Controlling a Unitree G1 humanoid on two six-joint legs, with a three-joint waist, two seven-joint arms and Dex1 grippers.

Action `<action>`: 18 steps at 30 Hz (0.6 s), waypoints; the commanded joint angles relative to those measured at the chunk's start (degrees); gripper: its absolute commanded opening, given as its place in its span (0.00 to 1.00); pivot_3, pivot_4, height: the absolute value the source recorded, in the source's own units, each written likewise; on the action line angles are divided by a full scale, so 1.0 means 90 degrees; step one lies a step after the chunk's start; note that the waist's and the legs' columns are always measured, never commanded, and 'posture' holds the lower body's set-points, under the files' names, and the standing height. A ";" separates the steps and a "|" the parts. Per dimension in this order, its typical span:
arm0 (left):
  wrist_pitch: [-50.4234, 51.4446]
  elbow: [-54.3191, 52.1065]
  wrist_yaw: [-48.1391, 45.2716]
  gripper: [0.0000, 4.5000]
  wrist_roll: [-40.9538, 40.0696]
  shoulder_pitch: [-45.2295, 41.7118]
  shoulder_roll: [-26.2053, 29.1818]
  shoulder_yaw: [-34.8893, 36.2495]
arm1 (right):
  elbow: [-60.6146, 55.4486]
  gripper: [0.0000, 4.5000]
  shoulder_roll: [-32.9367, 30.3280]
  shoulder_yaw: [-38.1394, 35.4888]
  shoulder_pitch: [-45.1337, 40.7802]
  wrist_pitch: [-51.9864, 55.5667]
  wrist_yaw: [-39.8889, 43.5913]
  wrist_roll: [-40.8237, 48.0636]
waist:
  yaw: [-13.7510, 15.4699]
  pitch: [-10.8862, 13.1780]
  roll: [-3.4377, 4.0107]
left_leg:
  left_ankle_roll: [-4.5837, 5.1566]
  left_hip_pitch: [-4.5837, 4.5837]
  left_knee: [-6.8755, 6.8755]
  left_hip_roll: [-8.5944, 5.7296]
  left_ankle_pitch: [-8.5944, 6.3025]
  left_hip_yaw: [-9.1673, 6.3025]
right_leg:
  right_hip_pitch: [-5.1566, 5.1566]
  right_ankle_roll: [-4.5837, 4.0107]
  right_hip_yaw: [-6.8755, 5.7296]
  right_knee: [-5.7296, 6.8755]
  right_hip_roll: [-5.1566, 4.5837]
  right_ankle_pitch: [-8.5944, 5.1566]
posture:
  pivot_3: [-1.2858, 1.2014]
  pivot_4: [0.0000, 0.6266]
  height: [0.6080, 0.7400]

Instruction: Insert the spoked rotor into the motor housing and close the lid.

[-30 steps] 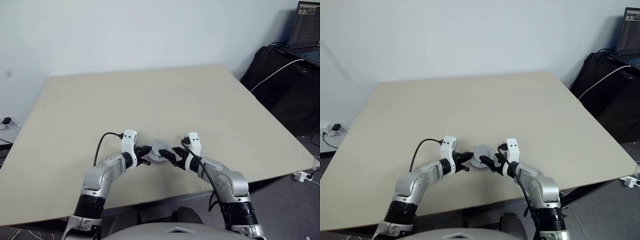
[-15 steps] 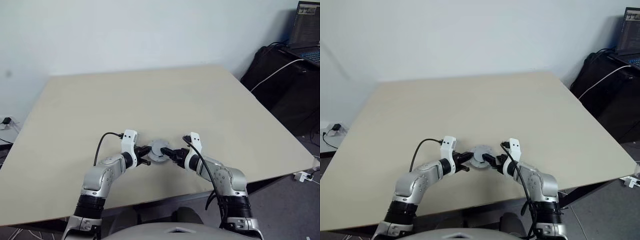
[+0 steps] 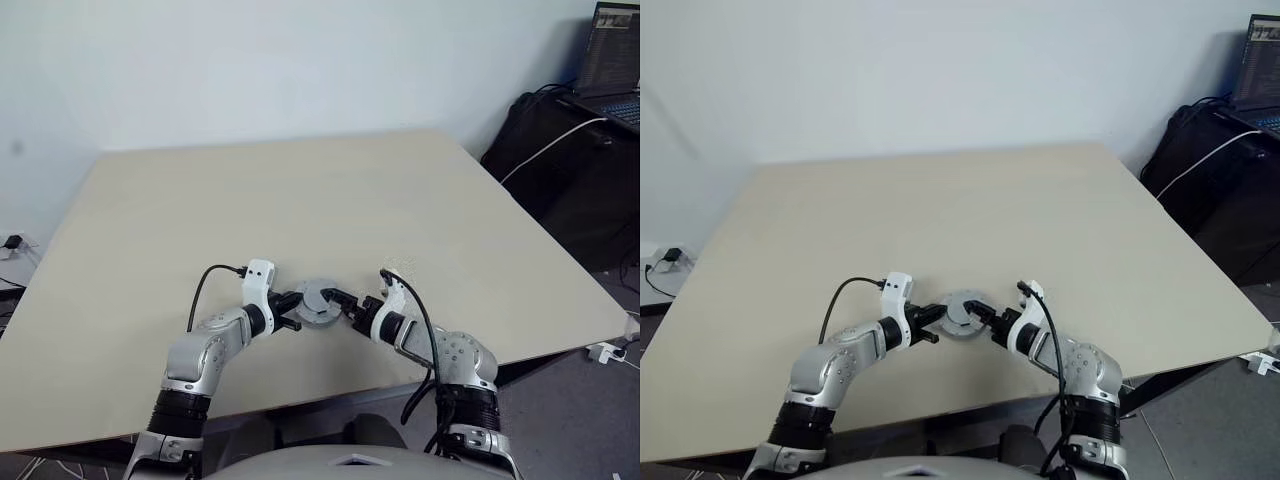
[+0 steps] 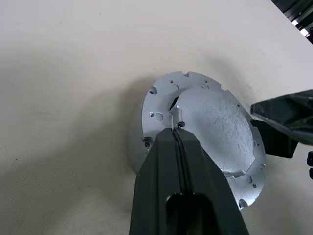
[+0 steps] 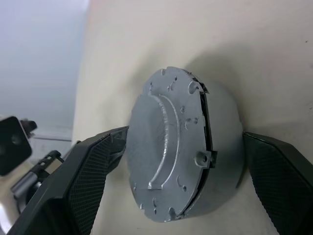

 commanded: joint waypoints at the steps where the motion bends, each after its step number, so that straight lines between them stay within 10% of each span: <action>1: 0.0080 -0.0063 -0.0068 0.00 0.0007 0.0044 -0.0005 -0.0226 | -0.0061 0.99 0.0047 0.0076 -0.0084 0.0137 0.0047 0.0232 | -0.0001 0.0000 0.0001 | 0.0000 0.0000 -0.0002 0.0000 0.0000 0.0000 | -0.0001 -0.0001 0.0000 0.0000 0.0000 0.0000 | 0.52 0.00 1.00; 5: 0.0096 -0.0087 -0.0053 0.00 0.0004 0.0055 0.0001 -0.0217 | -0.0106 0.95 0.0055 0.0048 -0.0046 0.0211 0.0096 0.0340 | -0.0006 0.0000 0.0001 | 0.0000 0.0000 -0.0007 -0.0001 0.0000 0.0000 | -0.0003 -0.0004 0.0000 -0.0001 0.0000 -0.0003 | 0.52 0.00 1.00; 18: 0.0114 -0.0122 -0.0058 0.00 0.0022 0.0147 0.0028 -0.0182 | -0.0615 0.27 -0.0074 -0.0080 0.0374 0.0586 0.0041 0.0741 | -0.0056 -0.0003 0.0015 | 0.0001 -0.0003 -0.0013 0.0006 0.0001 -0.0003 | -0.0008 0.0002 -0.0001 -0.0002 -0.0008 -0.0009 | 0.52 0.00 1.00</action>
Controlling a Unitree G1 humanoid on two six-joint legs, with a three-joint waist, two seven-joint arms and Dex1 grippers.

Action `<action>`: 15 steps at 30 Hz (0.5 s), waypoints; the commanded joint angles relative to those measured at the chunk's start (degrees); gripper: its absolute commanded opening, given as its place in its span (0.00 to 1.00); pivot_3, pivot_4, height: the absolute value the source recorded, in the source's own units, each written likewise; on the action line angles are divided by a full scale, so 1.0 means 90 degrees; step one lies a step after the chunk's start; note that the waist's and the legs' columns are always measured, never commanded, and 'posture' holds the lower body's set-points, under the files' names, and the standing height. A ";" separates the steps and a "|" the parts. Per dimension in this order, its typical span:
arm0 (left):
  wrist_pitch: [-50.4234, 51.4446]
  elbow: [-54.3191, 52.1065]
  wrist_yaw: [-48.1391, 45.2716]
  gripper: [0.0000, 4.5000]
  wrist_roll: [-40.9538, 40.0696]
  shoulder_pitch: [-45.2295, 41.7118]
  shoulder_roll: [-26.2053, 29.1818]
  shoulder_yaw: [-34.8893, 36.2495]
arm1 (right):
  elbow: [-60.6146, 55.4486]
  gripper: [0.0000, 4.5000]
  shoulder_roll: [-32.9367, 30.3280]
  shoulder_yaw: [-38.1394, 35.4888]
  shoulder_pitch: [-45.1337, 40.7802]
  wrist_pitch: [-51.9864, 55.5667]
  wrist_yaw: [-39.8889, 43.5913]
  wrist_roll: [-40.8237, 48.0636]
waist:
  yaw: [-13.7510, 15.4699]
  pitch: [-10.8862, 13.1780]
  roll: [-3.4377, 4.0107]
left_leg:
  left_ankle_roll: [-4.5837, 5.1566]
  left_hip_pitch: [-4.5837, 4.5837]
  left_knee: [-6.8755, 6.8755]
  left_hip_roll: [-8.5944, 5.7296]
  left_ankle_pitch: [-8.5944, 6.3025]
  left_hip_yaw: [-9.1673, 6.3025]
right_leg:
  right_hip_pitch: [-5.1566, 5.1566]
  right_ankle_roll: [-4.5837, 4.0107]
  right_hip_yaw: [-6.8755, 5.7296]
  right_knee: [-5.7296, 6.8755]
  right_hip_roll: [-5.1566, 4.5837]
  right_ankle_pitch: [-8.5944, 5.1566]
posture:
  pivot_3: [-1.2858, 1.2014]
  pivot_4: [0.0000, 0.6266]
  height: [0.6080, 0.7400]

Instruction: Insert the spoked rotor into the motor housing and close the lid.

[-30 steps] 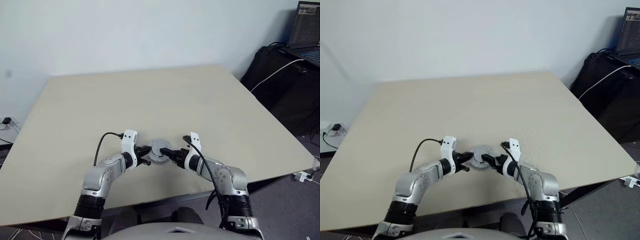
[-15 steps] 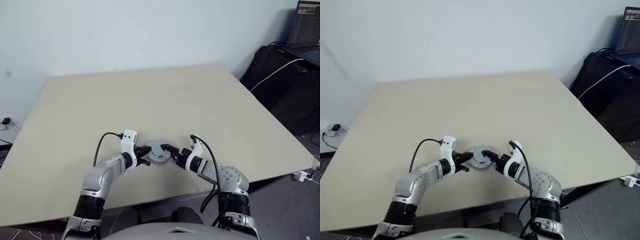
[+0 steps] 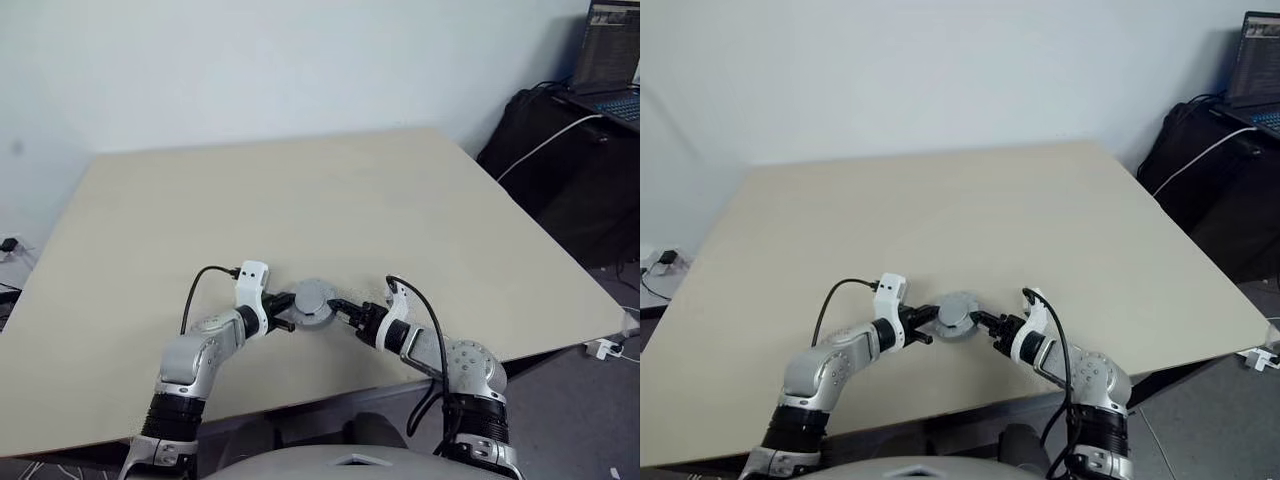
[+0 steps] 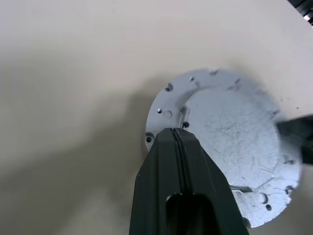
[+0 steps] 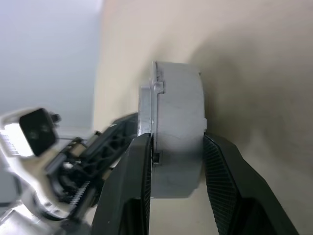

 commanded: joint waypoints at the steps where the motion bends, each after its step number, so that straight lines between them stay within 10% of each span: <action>1: 0.0103 -0.0017 -0.0089 0.00 -0.0043 0.0036 -0.0094 -0.0280 | -0.0293 0.27 -0.0001 0.0092 0.0078 0.0132 -0.0045 0.0202 | 0.0001 0.0000 0.0000 | 0.0001 0.0000 0.0000 0.0000 0.0000 0.0000 | 0.0000 0.0000 0.0000 0.0000 -0.0001 0.0000 | 0.52 0.00 1.00; 15: 0.0096 0.0002 -0.0102 0.00 -0.0029 0.0067 -0.0111 -0.0302 | -0.0634 0.27 -0.0229 0.0515 0.0447 0.0232 0.0010 0.0344 | -0.0002 0.0000 0.0001 | 0.0004 -0.0001 -0.0001 0.0001 -0.0002 -0.0001 | -0.0001 0.0004 0.0000 -0.0002 -0.0004 -0.0003 | 0.52 0.00 1.00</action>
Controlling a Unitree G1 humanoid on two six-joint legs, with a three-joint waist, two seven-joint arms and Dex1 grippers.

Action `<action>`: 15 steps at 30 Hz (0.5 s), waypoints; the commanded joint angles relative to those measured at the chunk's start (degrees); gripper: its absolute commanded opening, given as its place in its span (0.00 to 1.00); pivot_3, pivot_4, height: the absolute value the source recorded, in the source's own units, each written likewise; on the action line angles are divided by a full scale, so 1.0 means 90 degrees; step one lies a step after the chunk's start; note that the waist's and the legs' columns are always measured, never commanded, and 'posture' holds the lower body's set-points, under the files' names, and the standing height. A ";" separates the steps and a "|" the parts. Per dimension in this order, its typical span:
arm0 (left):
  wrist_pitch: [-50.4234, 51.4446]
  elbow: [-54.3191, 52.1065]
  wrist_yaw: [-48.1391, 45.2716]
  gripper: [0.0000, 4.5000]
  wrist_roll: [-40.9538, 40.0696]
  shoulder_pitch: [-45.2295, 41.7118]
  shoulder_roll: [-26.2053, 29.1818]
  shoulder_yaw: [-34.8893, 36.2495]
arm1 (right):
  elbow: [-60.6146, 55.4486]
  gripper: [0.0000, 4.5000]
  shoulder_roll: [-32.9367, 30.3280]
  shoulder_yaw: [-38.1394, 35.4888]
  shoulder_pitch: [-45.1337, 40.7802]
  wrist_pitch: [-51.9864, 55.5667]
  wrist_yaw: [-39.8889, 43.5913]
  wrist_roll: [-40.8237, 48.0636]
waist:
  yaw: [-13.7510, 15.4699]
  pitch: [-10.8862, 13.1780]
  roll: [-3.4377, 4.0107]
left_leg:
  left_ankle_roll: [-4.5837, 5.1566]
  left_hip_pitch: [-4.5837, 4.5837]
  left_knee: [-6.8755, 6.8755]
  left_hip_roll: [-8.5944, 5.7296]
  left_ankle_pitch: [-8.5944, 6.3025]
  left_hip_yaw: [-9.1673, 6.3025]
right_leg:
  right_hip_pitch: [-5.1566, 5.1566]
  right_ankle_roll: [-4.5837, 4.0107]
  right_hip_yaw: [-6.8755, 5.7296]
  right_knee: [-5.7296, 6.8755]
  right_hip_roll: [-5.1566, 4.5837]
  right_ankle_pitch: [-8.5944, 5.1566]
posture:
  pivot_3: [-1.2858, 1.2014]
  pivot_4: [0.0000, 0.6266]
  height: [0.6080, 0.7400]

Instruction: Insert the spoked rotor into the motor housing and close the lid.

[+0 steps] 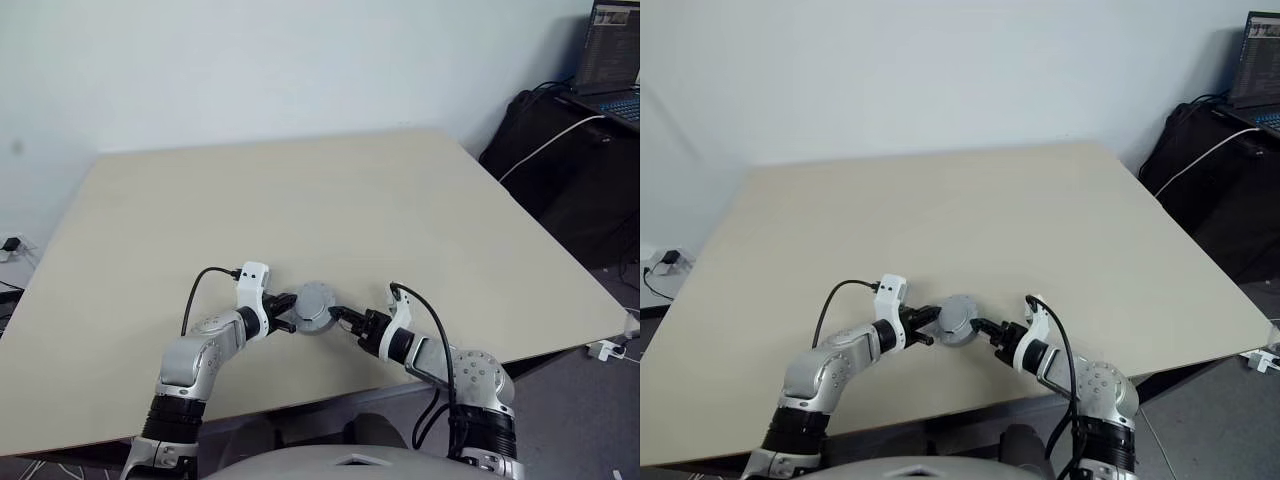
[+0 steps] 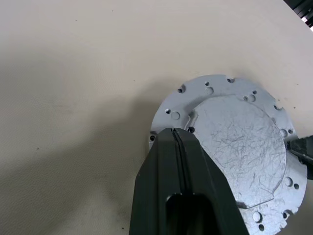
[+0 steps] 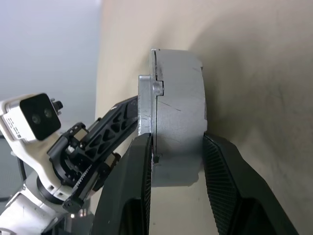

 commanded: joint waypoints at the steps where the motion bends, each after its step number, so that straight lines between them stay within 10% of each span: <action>1: 0.0094 0.0030 -0.0073 0.00 -0.0014 0.0034 -0.0079 -0.0286 | -0.0321 0.27 -0.0112 0.0482 0.0090 -0.0021 0.0204 -0.0003 | -0.0001 0.0000 0.0000 | 0.0000 0.0000 0.0000 0.0000 0.0000 0.0000 | 0.0000 0.0005 0.0000 0.0000 0.0000 -0.0003 | 0.52 0.00 1.00; 6: 0.0087 0.0034 -0.0077 0.00 -0.0008 0.0033 -0.0069 -0.0292 | -0.0280 0.27 -0.0166 0.0666 0.0090 -0.0255 0.0281 -0.0065 | -0.0023 0.0000 0.0001 | 0.0000 0.0002 0.0000 0.0004 0.0000 0.0000 | -0.0001 0.0028 0.0000 0.0001 0.0001 -0.0017 | 0.52 0.00 1.00; 15: 0.0087 0.0030 -0.0082 0.00 -0.0013 0.0034 -0.0056 -0.0317 | -0.0126 0.93 -0.0037 0.0679 -0.0094 -0.0413 0.0255 0.0011 | -0.0017 0.0009 -0.0010 | 0.0001 -0.0008 -0.0006 0.0004 -0.0001 0.0000 | -0.0009 0.0002 0.0000 -0.0001 0.0000 -0.0003 | 0.52 0.00 1.00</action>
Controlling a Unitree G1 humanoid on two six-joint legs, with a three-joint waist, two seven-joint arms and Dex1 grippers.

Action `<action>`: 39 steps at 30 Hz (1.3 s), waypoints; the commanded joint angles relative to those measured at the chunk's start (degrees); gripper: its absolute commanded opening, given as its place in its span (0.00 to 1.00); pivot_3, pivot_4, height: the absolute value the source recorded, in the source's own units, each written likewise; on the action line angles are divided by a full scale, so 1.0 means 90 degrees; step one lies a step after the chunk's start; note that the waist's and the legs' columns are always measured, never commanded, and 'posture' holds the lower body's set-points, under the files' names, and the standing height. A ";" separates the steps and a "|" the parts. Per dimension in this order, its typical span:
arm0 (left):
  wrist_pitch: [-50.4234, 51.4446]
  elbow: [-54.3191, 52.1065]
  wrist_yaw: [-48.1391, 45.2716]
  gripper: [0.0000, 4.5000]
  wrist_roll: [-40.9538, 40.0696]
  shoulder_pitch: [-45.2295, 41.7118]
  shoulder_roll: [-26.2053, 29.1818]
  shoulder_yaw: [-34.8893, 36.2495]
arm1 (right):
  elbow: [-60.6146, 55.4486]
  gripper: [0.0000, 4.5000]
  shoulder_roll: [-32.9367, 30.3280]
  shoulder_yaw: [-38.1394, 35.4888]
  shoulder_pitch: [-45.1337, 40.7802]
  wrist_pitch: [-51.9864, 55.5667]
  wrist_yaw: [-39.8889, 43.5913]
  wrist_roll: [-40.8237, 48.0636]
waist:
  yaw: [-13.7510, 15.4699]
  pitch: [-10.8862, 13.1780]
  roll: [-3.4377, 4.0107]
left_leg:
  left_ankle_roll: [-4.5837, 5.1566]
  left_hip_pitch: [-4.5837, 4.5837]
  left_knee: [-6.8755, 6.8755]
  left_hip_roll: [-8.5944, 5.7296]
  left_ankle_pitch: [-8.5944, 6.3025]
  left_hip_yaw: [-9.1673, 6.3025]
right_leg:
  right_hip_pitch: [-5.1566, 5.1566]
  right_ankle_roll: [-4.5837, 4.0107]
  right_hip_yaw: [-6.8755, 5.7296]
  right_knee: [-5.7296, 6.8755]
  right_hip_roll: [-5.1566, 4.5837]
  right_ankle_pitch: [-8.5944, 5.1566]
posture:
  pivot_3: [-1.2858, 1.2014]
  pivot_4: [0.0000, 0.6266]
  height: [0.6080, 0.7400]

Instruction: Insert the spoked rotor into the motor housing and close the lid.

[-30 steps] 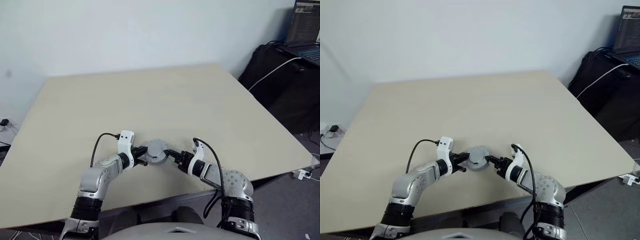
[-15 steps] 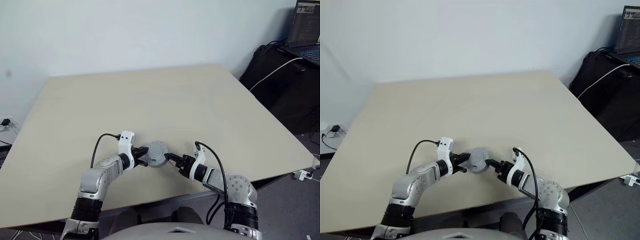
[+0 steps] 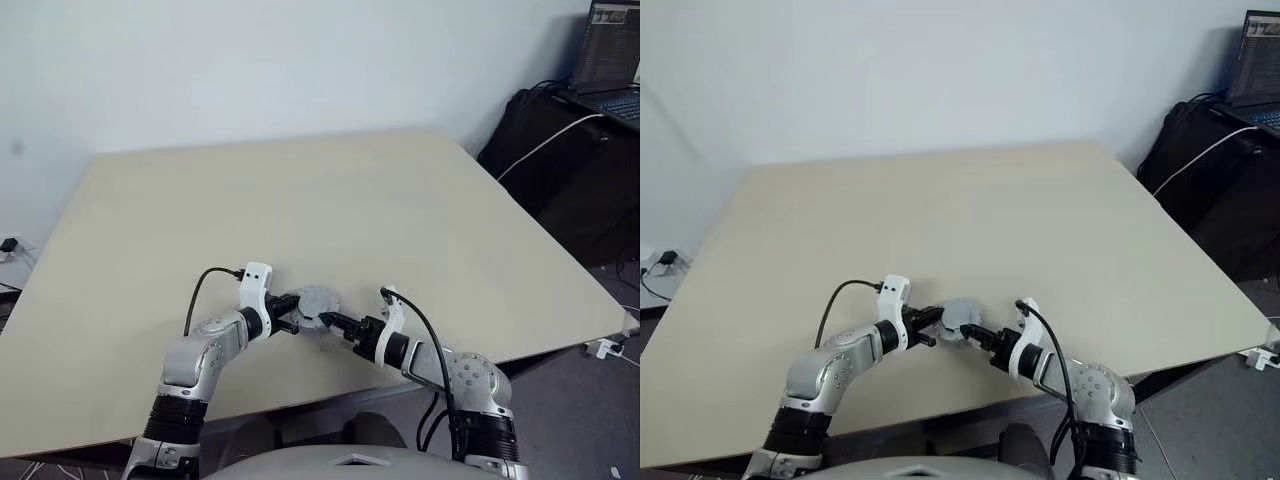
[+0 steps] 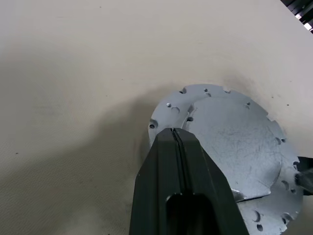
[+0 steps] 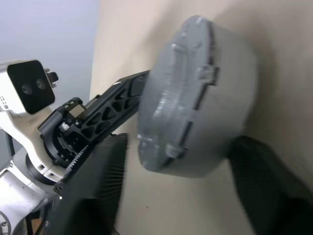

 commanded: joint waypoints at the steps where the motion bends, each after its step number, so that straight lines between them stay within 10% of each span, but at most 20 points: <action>1: 0.0094 0.0048 -0.0053 0.00 0.0001 0.0035 -0.0030 -0.0215 | -0.0037 1.00 0.0127 0.0056 -0.0205 -0.0139 0.0043 0.0119 | -0.0006 0.0000 0.0000 | 0.0000 0.0000 0.0000 0.0000 0.0000 0.0000 | 0.0000 0.0000 0.0000 0.0000 0.0000 0.0000 | 0.52 0.00 1.00; 13: 0.0132 -0.0021 -0.0043 0.00 -0.0001 0.0098 -0.0026 -0.0221 | -0.0186 1.00 0.0299 -0.0200 -0.0143 -0.0151 0.0016 0.0401 | -0.0017 0.0002 0.0001 | 0.0000 0.0000 -0.0001 0.0003 0.0000 0.0000 | -0.0003 0.0004 0.0000 0.0001 0.0000 -0.0002 | 0.52 0.00 1.00; 24: 0.0112 0.0003 -0.0034 0.00 -0.0015 0.0107 -0.0030 -0.0235 | -0.0262 0.29 0.0197 -0.0220 -0.0012 0.0003 -0.0013 0.0526 | 0.0001 0.0000 0.0003 | 0.0000 -0.0001 -0.0028 -0.0004 0.0000 0.0000 | -0.0008 -0.0008 0.0000 -0.0007 -0.0001 -0.0012 | 0.52 0.00 1.00; 39: 0.0051 -0.0202 -0.0008 0.00 -0.0082 0.0217 -0.0084 -0.0119 | -0.0287 0.28 0.0272 -0.0163 0.0124 -0.0004 -0.0060 0.0533 | -0.0014 0.0001 0.0002 | 0.0000 0.0002 -0.0029 -0.0004 0.0000 0.0000 | -0.0006 -0.0006 -0.0001 -0.0006 -0.0001 -0.0013 | 0.52 0.00 1.00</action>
